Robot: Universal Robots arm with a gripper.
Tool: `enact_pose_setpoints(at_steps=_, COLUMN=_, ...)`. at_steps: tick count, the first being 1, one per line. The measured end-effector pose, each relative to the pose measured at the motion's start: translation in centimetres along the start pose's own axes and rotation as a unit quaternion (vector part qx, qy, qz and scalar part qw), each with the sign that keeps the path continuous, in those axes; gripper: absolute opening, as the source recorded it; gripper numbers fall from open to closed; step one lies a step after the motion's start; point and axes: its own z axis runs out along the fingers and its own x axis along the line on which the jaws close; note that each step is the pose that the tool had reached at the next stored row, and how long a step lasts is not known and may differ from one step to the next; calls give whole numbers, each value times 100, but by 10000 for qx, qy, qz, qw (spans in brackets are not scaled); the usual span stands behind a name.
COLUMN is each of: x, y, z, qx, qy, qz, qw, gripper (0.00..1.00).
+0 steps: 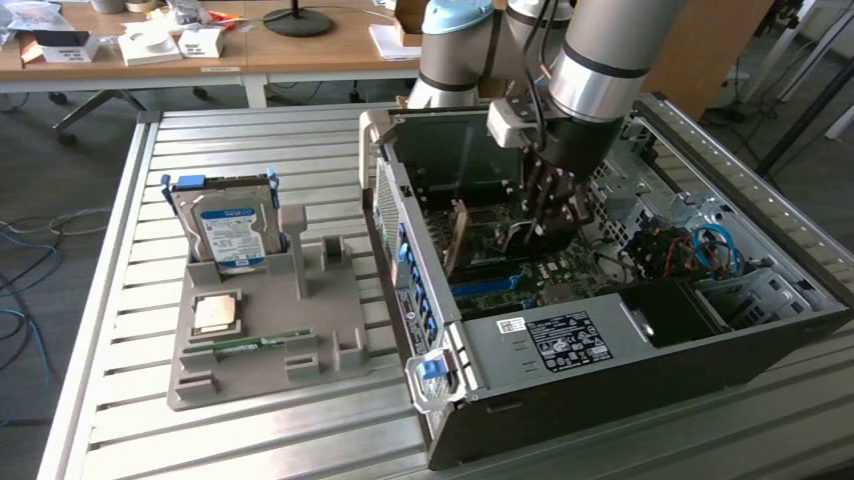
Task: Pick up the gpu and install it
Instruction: 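Insert the gpu into the slot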
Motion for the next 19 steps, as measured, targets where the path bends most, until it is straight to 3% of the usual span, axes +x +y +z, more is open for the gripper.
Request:
enact_pose_setpoints(at_steps=15, x=2, y=54, z=53, qx=1, qy=0, qz=0, qw=10000, gripper=26)
enact_pose_setpoints(at_steps=19, x=3, y=72, z=109, qx=7, qy=0, qz=0, qw=10000, gripper=26)
